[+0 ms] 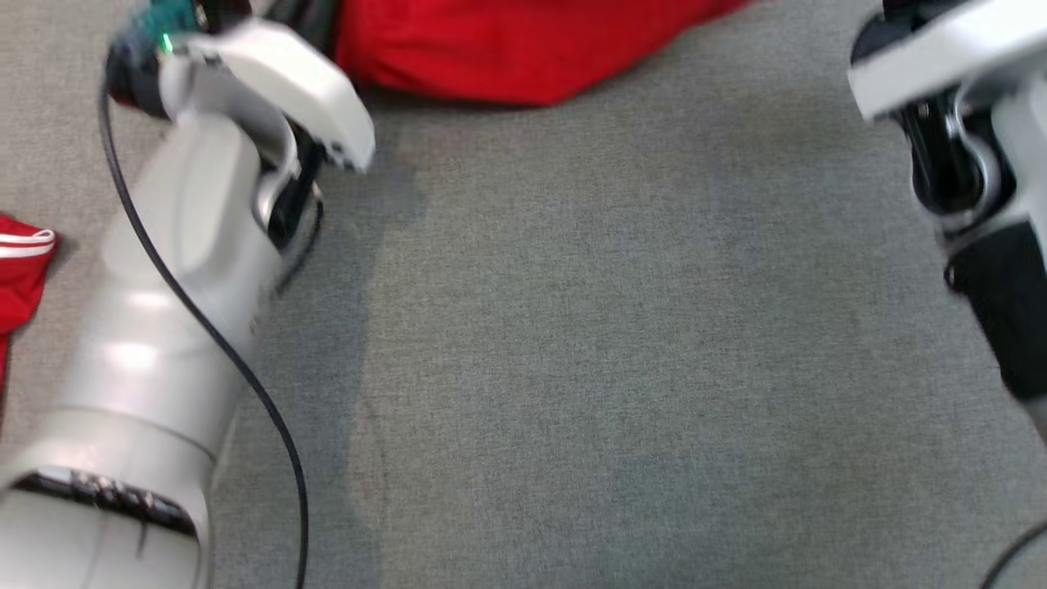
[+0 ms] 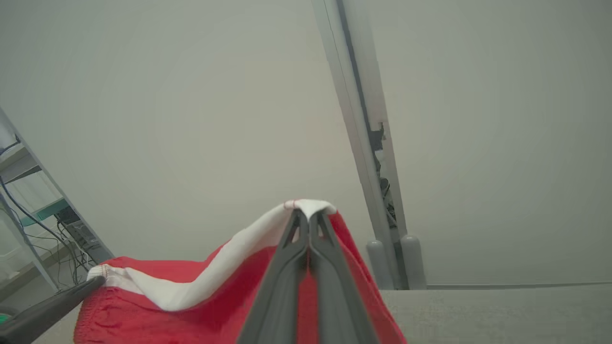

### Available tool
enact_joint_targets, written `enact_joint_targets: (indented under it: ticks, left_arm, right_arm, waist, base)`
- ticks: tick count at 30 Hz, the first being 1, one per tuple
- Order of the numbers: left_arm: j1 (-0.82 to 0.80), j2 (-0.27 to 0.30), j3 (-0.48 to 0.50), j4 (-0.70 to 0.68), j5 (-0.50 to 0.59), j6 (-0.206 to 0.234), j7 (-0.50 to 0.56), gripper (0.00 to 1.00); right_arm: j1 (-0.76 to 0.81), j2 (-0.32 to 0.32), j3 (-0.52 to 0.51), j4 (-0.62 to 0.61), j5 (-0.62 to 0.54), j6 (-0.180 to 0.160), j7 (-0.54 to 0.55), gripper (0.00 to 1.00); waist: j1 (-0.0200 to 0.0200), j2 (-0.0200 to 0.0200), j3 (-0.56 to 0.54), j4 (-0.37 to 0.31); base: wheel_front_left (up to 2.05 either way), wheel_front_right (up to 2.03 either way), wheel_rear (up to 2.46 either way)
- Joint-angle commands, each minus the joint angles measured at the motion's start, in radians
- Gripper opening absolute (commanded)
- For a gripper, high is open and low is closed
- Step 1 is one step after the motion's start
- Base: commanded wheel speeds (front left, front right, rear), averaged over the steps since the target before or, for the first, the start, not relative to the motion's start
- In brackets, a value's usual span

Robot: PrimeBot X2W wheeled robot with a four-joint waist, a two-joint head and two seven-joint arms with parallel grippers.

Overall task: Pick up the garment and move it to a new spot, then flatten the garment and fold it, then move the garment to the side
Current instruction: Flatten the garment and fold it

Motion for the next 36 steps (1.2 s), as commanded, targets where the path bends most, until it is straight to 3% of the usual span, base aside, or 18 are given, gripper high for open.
enact_joint_targets:
  ticks: [1,5,12,24,30,36]
  left_arm:
    - [0.059,0.001,-0.01,-0.015,0.0,-0.002,-0.007,0.0]
    - [0.242,0.002,-0.04,-0.087,-0.011,-0.005,-0.016,0.0]
    - [0.505,0.062,-0.058,-0.273,-0.027,0.043,0.014,0.0]
    - [0.956,0.273,-0.002,-0.891,-0.145,0.192,0.233,0.0]
    - [1.119,0.367,0.021,-1.128,-0.179,0.267,0.318,0.0]
    - [1.227,0.422,0.032,-1.274,-0.189,0.331,0.367,0.0]
  right_arm:
    - [0.102,-0.022,-0.005,-0.049,0.007,0.0,-0.003,0.0]
    - [0.339,-0.049,-0.047,-0.182,0.017,0.0,-0.004,0.0]
    - [0.611,-0.073,-0.052,-0.306,0.013,0.0,-0.004,0.0]
    - [0.962,-0.104,-0.084,-0.482,0.021,0.0,0.052,0.0]
    - [1.13,-0.1,-0.172,-0.617,-0.009,0.0,0.149,0.0]
    - [1.268,-0.055,-0.298,-0.767,-0.078,0.0,0.262,0.0]
  waist:
    - [0.0,0.0,-0.013,0.006]
    - [0.0,0.0,-0.058,0.005]
    - [0.0,0.0,-0.122,-0.012]
    - [0.0,0.0,-0.237,-0.038]
    - [0.0,0.0,-0.262,-0.034]
    - [0.0,0.0,-0.265,-0.03]
  base:
    - [0.0,0.0,0.0]
    - [0.0,0.0,0.0]
    - [0.0,0.0,0.0]
    - [0.0,0.0,0.0]
    - [0.0,0.0,0.0]
    - [0.0,0.0,0.0]
